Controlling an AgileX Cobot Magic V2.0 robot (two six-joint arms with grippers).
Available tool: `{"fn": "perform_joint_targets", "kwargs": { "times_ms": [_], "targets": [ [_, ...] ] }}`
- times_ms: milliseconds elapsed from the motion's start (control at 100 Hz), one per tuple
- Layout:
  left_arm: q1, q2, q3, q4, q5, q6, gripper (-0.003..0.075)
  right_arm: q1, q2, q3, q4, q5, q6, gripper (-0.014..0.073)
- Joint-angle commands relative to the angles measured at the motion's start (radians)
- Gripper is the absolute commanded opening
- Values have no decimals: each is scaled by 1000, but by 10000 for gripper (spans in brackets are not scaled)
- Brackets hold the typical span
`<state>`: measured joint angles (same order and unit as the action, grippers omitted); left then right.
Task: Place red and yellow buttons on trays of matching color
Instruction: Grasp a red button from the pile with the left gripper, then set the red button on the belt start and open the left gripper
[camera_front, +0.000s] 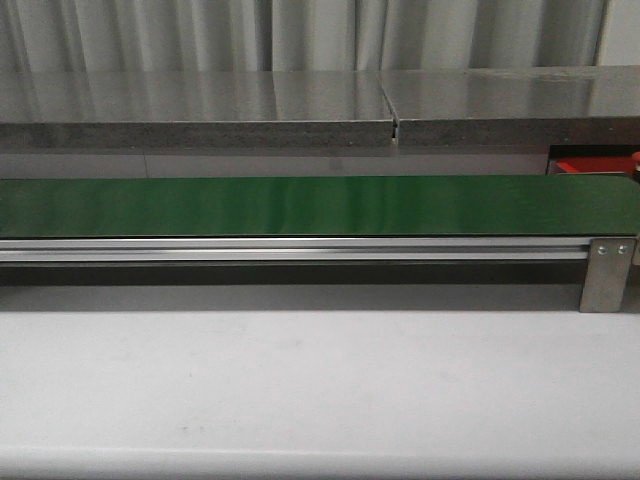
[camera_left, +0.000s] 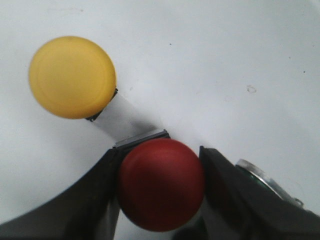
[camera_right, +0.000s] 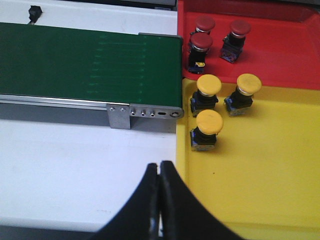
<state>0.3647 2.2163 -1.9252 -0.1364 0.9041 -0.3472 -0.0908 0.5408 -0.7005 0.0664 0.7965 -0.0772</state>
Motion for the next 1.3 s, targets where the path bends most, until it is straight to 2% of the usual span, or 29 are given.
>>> {"fn": "perform_joint_targets", "kwargs": {
  "times_ms": [0,310,660,950,1290],
  "targets": [
    [5,-115,-30,5,6,21,207,0,1,-22,-9,-63,-6,-117],
    [5,-250,-10,10,81,35,207,0,1,-22,-9,-63,-6,-117],
    [-33,-443,180,-2,45,77,207,0,1,-22,-9,-63,-6,-117],
    [-95,-435,247,-2,21,101,208,0,1,-22,-9,-63,-6,-117],
    [-114,-361,260,-32,13,101,208,0,1,-22,-9,-65,-6,-117]
  ]
}}
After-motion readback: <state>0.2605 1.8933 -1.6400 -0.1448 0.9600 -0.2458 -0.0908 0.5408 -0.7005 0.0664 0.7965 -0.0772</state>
